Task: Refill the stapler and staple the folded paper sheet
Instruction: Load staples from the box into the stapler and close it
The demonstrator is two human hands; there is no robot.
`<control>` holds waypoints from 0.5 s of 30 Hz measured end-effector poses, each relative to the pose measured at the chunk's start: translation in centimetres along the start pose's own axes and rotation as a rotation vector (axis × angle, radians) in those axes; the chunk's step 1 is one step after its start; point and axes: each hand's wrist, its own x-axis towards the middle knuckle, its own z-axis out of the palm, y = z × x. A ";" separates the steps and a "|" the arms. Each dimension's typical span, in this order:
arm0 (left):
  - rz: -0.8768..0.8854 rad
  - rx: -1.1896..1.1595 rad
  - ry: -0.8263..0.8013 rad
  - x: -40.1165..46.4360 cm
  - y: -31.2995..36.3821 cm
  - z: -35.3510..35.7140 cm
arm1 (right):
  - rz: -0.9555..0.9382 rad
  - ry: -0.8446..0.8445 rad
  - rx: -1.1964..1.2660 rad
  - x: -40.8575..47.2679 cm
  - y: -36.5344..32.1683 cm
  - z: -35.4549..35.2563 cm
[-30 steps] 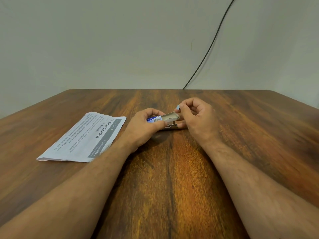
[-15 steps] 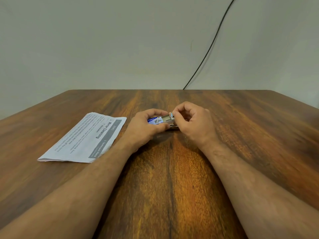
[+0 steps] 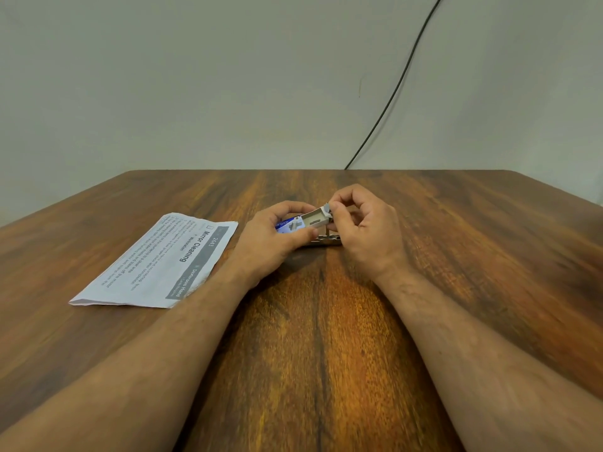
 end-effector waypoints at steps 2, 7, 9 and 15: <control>0.012 0.013 -0.019 -0.1 0.1 -0.1 | 0.012 -0.006 0.011 0.0 0.0 -0.1; 0.045 0.026 -0.019 0.1 -0.1 -0.1 | 0.012 -0.014 0.038 0.0 -0.2 0.0; 0.052 0.025 -0.027 0.2 -0.2 -0.2 | 0.026 -0.014 0.069 0.0 -0.2 0.1; 0.016 -0.016 -0.017 0.3 -0.3 -0.1 | 0.080 0.000 0.164 0.1 0.1 0.2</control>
